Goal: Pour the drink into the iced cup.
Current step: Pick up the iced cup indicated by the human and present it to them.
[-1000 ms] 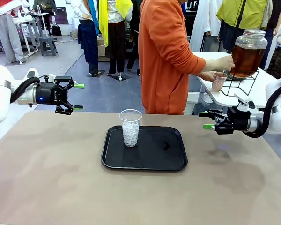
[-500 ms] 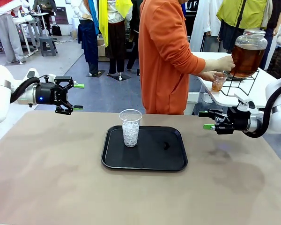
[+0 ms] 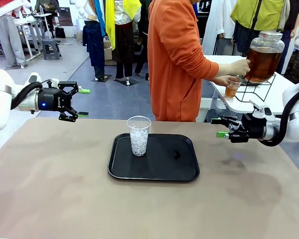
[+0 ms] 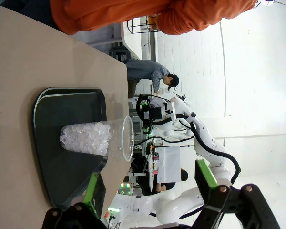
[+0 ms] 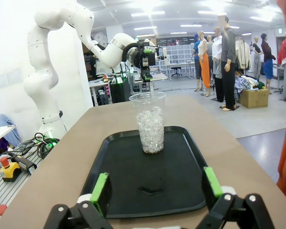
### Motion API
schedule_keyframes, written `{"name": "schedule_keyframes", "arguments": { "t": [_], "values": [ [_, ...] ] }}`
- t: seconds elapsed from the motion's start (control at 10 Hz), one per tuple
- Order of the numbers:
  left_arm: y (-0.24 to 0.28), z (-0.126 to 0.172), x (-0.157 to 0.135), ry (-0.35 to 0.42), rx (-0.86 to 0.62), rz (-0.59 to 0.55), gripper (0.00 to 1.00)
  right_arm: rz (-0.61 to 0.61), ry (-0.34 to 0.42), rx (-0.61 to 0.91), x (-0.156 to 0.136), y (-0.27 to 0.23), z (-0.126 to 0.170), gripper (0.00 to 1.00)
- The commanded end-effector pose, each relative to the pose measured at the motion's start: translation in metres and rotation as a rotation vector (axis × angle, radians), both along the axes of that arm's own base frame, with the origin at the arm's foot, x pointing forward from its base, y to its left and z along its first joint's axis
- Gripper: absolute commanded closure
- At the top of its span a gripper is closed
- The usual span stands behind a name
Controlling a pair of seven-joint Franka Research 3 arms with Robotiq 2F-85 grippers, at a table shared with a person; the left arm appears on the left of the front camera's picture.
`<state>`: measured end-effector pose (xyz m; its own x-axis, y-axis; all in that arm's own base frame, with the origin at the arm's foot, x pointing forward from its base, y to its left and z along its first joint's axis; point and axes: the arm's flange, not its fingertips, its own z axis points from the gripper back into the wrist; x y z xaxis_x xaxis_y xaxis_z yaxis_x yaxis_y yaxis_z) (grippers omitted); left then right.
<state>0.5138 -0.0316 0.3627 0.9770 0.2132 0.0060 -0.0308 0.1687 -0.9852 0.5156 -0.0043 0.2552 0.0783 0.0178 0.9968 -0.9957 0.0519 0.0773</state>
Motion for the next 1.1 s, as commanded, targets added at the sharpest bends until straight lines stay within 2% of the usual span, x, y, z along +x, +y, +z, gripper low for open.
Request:
{"name": "schedule_keyframes", "arguments": {
  "t": [0.0, 1.0],
  "values": [
    [-0.0004, 0.0008, 0.0, -0.012, -0.002, 0.004, 0.0, 0.0, 0.003, 0.004, 0.0013, 0.0018, 0.003, 0.0],
    [-0.0004, 0.0008, 0.0, -0.012, -0.002, 0.004, 0.0, 0.0, 0.003, 0.004, 0.0013, 0.0018, 0.003, 0.0]
  ]
}}
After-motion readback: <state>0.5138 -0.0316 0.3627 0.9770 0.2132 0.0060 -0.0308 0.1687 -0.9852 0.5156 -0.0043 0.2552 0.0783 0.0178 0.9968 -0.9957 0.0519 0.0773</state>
